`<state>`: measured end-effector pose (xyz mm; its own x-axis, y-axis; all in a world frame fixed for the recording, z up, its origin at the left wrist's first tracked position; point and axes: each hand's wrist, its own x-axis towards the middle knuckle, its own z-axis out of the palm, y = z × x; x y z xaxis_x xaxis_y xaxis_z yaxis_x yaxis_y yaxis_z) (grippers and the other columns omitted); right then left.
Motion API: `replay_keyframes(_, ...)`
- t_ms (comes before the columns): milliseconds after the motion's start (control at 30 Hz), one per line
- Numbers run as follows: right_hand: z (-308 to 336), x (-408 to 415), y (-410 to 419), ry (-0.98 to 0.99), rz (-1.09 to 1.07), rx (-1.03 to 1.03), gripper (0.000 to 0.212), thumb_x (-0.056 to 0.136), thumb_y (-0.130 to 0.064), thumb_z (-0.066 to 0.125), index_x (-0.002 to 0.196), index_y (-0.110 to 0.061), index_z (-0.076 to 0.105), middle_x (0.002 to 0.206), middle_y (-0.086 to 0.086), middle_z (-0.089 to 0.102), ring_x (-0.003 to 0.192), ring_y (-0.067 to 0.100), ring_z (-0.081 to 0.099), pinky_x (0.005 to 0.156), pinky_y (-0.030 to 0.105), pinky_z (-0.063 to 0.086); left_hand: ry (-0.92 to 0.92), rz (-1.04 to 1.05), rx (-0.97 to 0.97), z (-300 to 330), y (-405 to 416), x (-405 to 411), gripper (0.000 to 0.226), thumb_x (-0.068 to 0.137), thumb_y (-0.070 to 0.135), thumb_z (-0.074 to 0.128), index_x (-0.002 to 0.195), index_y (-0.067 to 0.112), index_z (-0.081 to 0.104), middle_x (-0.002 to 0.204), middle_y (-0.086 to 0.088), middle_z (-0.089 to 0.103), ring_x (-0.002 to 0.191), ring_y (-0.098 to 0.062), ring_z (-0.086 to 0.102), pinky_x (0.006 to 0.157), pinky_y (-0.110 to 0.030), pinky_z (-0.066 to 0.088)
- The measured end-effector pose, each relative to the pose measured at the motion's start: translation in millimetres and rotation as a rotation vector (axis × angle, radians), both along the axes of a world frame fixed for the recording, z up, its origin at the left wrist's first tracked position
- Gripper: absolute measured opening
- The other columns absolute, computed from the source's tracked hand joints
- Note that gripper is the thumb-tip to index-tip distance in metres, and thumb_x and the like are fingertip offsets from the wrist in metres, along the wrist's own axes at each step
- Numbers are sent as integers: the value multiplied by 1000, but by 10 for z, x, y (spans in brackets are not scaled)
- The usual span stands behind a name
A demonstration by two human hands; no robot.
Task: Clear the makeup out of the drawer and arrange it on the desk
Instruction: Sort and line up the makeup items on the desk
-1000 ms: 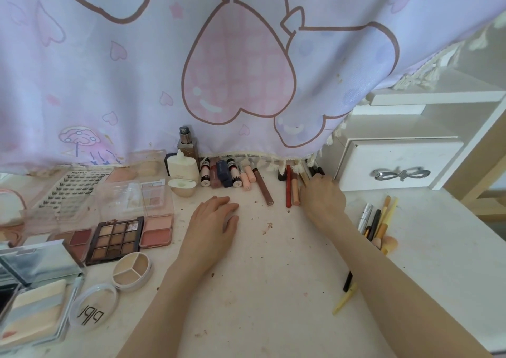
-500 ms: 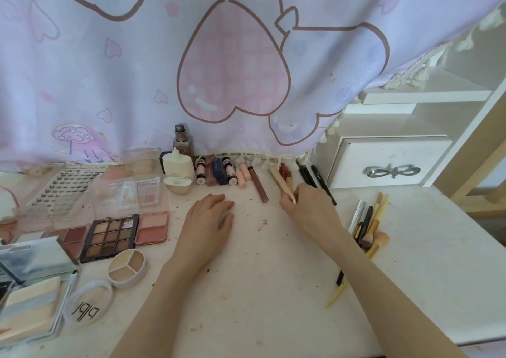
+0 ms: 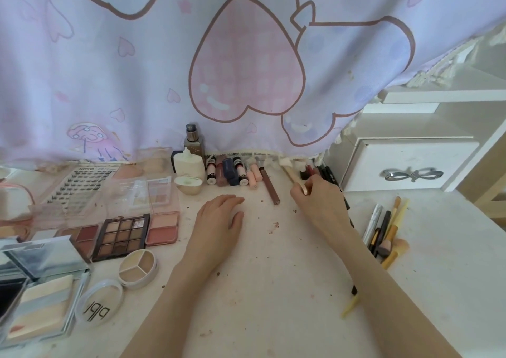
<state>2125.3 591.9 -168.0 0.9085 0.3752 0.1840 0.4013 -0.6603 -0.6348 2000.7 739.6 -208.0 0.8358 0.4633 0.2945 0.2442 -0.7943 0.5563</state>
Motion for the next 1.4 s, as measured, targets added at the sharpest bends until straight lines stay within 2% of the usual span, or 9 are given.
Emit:
replay_keyframes(133, -17, -18, 24, 177, 149, 238, 20, 87, -33, 58, 80, -15, 63, 66, 1, 61, 70, 22, 57, 82, 31, 42, -153, -11, -129, 93, -48, -31, 53, 92, 21, 53, 140, 25, 33, 138, 8, 38, 126, -8, 37, 102, -20, 29)
replay_keyframes(267, 56, -104, -44, 589, 360, 658, 11, 89, -11, 60, 89, -1, 63, 52, -5, 53, 48, 10, 40, 46, 17, 33, -239, -105, -128, 171, -96, -26, 49, 87, 19, 61, 133, 22, 43, 121, 10, 46, 103, 9, 45, 90, -4, 34)
replay_keyframes(433, 52, -178, -11, 840, 338, 811, 21, 91, -19, 56, 77, -4, 58, 55, 2, 47, 43, 9, 33, 41, 16, 25, -239, -138, -89, 239, -196, -39, 13, 92, 22, 52, 103, 20, 57, 84, 19, 51, 78, 8, 50, 68, -5, 36)
replay_keyframes(767, 2, -306, 49, 584, 482, 820, 13, 93, -11, 51, 87, -7, 62, 56, -4, 45, 51, 9, 34, 48, 20, 27, -192, 146, -386, 355, -183, -73, 45, 99, 31, 34, 62, 17, 56, 56, 1, 46, 54, -13, 40, 50, -16, 31)
replay_keyframes(867, 20, -296, 55, 676, 371, 898, 17, 93, -11, 52, 81, -6, 62, 55, -1, 48, 48, 10, 35, 47, 20, 26, -255, 21, -407, 319, -186, -81, 9, 92, 26, 50, 85, 27, 54, 64, 9, 50, 56, -6, 43, 52, -13, 34)
replay_keyframes(1000, 34, -223, -11, 837, 262, 913, 20, 93, -15, 54, 76, -5, 58, 53, 2, 49, 43, 10, 35, 46, 21, 28, -284, -111, -367, 263, -150, -88, 26, 89, 10, 58, 93, 33, 45, 77, 11, 53, 64, -5, 46, 60, -13, 37)
replay_keyframes(1167, 49, -203, -28, 868, 317, 966, 17, 94, -12, 50, 82, -4, 59, 57, 3, 49, 48, 11, 36, 47, 20, 28, -234, -34, -295, 293, -143, -124, 17, 92, 32, 47, 77, 32, 55, 63, 3, 53, 55, -6, 44, 54, -17, 36)
replay_keyframes(1300, 45, -205, -33, 879, 325, 918, 18, 94, -16, 51, 85, -1, 56, 55, 3, 46, 44, 12, 33, 51, 27, 19, -336, -114, -359, 304, -106, -90, 35, 88, 17, 60, 108, 40, 43, 85, 10, 58, 65, -6, 55, 62, -20, 47)
replay_keyframes(1400, 33, -209, -39, 869, 318, 895, 22, 93, -20, 53, 81, -2, 57, 50, 0, 44, 40, 9, 31, 45, 23, 20, -364, -199, -292, 309, -123, -120, 24, 88, 22, 57, 101, 40, 47, 81, 20, 57, 67, -8, 53, 61, -15, 43)
